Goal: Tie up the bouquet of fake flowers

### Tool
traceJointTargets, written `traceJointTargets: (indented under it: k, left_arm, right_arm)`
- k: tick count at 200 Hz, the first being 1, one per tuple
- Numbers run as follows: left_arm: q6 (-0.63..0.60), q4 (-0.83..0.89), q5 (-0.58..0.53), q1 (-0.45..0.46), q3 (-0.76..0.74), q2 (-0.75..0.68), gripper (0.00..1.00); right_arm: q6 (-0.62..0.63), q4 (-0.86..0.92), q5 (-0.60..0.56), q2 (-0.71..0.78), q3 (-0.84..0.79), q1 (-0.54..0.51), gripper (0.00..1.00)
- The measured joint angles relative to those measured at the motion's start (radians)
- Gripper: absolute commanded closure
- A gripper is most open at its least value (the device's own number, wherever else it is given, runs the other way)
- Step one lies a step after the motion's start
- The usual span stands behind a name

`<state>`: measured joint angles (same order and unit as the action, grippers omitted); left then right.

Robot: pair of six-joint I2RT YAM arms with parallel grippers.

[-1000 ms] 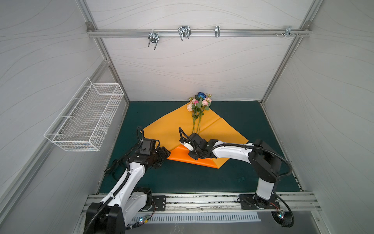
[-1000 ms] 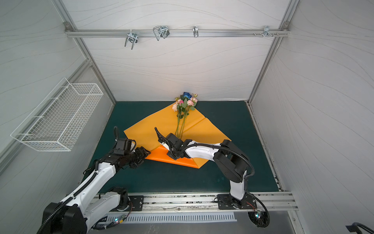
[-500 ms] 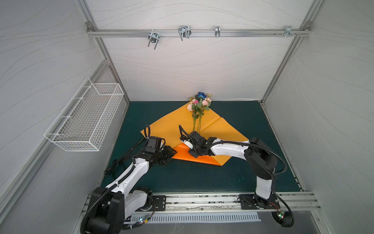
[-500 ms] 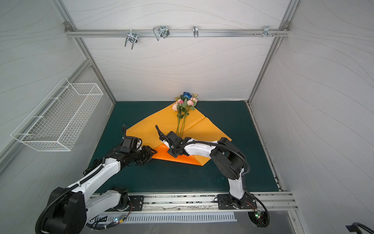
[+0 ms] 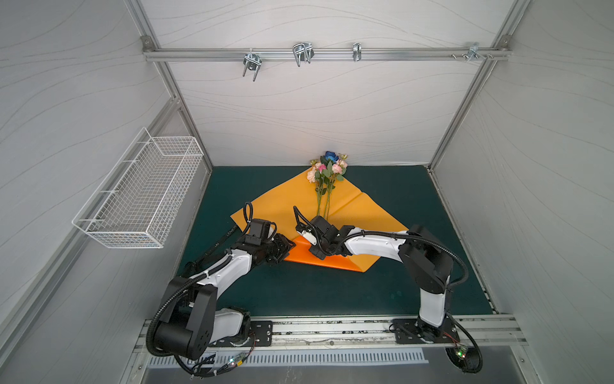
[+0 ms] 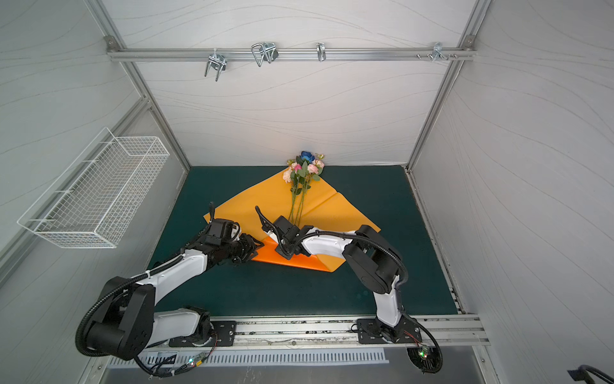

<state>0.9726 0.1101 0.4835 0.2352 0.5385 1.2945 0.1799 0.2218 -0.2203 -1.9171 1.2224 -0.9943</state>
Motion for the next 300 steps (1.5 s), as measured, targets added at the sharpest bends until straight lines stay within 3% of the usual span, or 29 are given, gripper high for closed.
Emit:
traceJointTargets:
  k: [58,76,121,165,202,236,300]
  left_arm:
    - [-0.008,-0.055,0.003,0.001,0.0,0.124,0.61]
    - [-0.014,-0.063,0.004,0.001,0.0,0.15,0.7]
    - [-0.017,-0.057,-0.002,0.001,-0.002,0.158,0.71]
    - [-0.019,-0.058,-0.008,0.001,-0.014,0.145,0.71]
    - [-0.019,-0.06,-0.008,0.001,-0.015,0.146,0.71]
    - [-0.023,-0.068,-0.008,0.001,-0.015,0.151,0.71]
    - [-0.026,-0.068,-0.013,0.001,-0.015,0.151,0.71]
  right_arm:
    - [0.0,-0.001,0.0,-0.027,0.002,0.0,1.0]
    - [-0.005,-0.001,-0.003,-0.027,0.003,0.0,0.86]
    - [-0.038,0.013,-0.032,-0.023,0.011,0.0,0.55]
    - [-0.137,0.109,-0.094,0.063,0.043,0.0,0.39]
    - [-0.289,0.201,-0.149,0.206,0.045,0.0,0.33]
    - [-0.394,0.25,-0.176,0.281,0.001,-0.003,0.34]
    - [-0.493,0.29,-0.087,0.276,-0.064,-0.116,0.65]
